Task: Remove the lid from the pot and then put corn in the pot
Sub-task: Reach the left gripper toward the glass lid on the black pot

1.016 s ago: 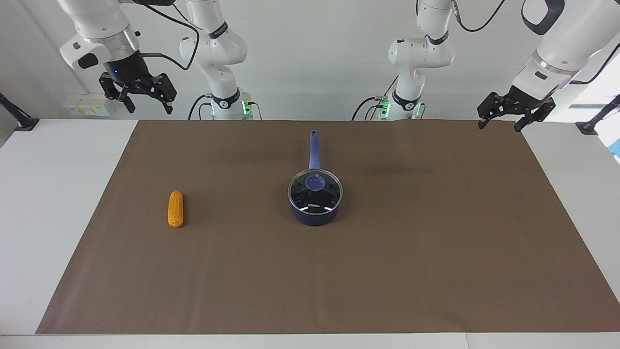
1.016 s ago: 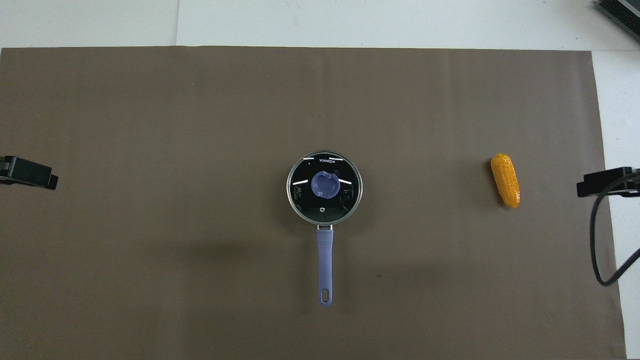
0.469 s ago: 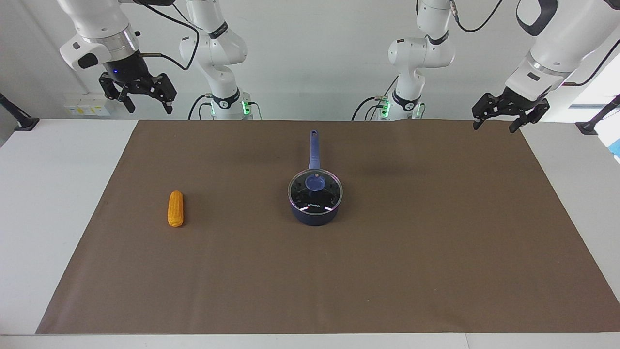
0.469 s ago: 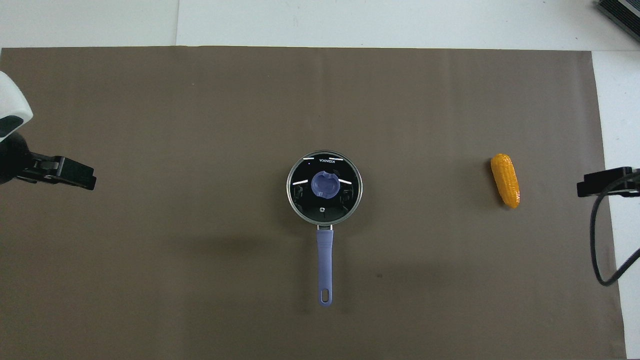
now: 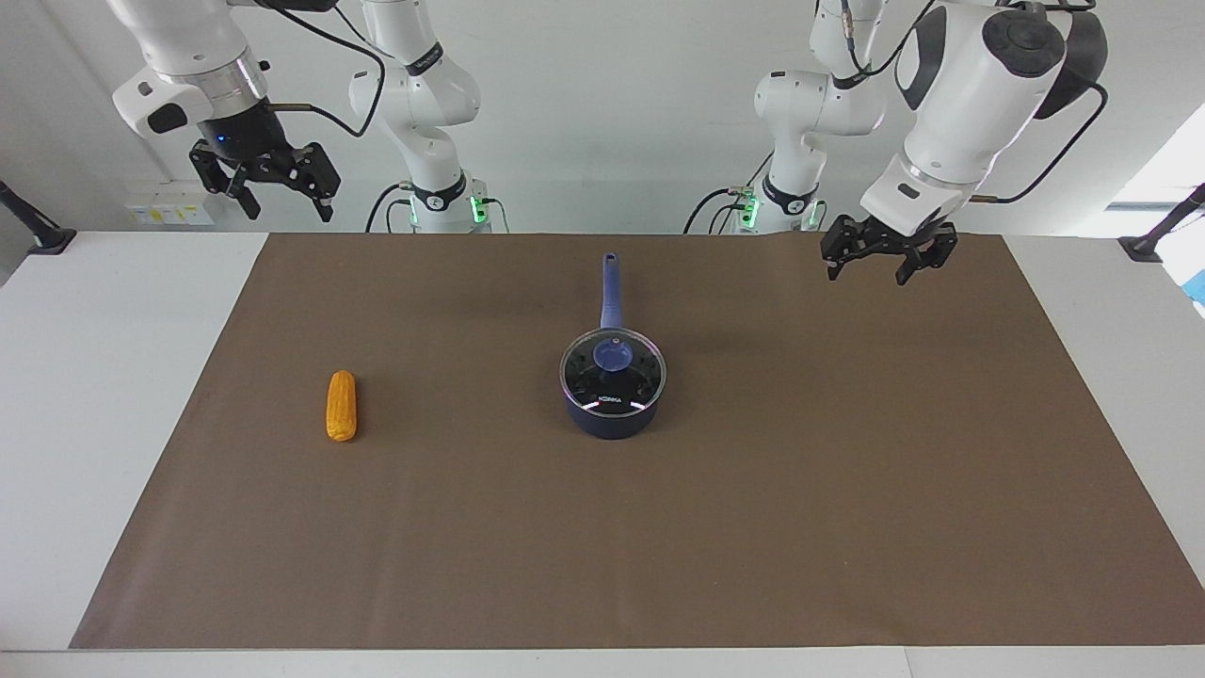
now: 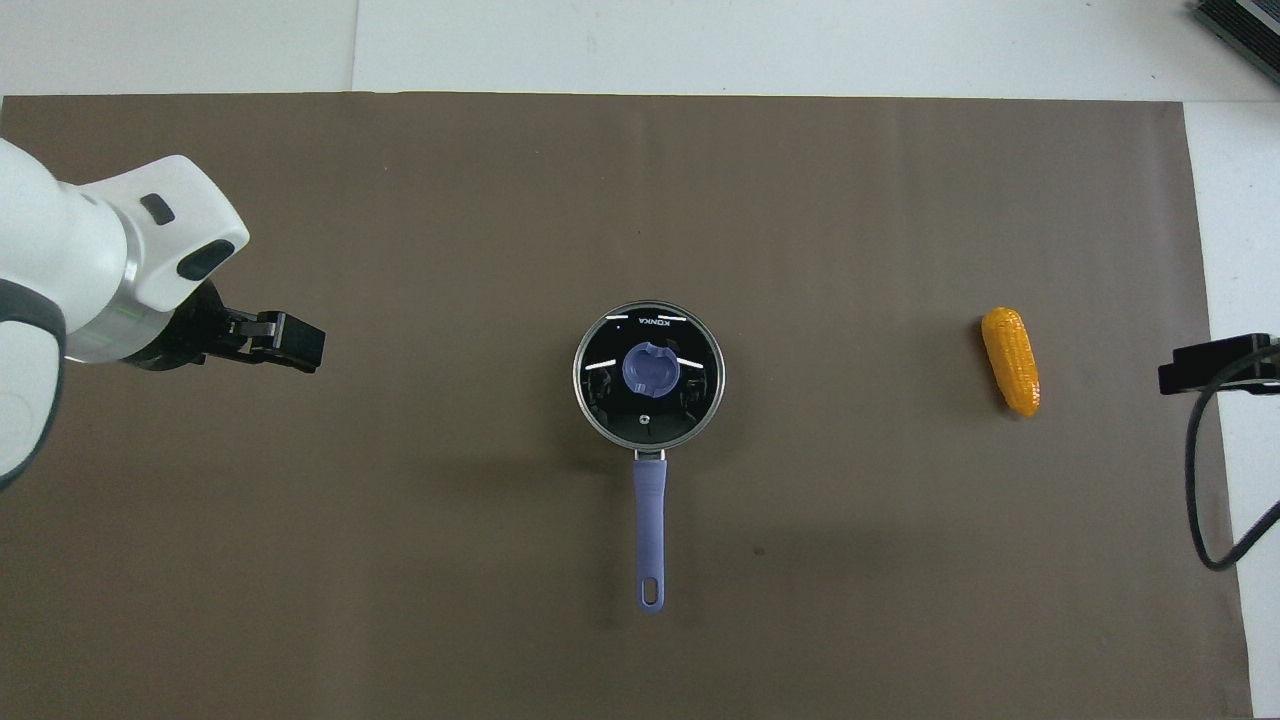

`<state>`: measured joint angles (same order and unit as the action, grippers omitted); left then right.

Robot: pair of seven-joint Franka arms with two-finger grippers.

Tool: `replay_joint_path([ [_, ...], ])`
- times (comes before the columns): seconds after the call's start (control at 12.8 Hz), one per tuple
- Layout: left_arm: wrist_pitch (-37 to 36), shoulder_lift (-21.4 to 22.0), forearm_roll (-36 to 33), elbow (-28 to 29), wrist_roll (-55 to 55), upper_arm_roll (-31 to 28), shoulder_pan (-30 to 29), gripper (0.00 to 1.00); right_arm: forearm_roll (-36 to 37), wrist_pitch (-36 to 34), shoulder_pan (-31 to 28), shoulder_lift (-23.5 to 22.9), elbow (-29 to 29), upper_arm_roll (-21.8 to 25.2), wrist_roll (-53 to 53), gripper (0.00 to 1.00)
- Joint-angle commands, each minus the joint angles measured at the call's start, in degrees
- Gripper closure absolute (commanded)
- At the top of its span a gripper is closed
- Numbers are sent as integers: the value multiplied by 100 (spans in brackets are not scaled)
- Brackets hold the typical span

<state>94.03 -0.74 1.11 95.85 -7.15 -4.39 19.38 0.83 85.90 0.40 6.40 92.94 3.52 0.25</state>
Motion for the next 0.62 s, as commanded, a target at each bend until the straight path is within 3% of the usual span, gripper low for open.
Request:
replay_joint_path([
  [0.0,440,57,29,320,-453,-79,337,0,31,-99,-57,28,13,-18,-184,0],
  [0.55,1011,-514,222,294,-1368,-79,1031,0,32,-108,-57,37,39,-9,-166,0],
])
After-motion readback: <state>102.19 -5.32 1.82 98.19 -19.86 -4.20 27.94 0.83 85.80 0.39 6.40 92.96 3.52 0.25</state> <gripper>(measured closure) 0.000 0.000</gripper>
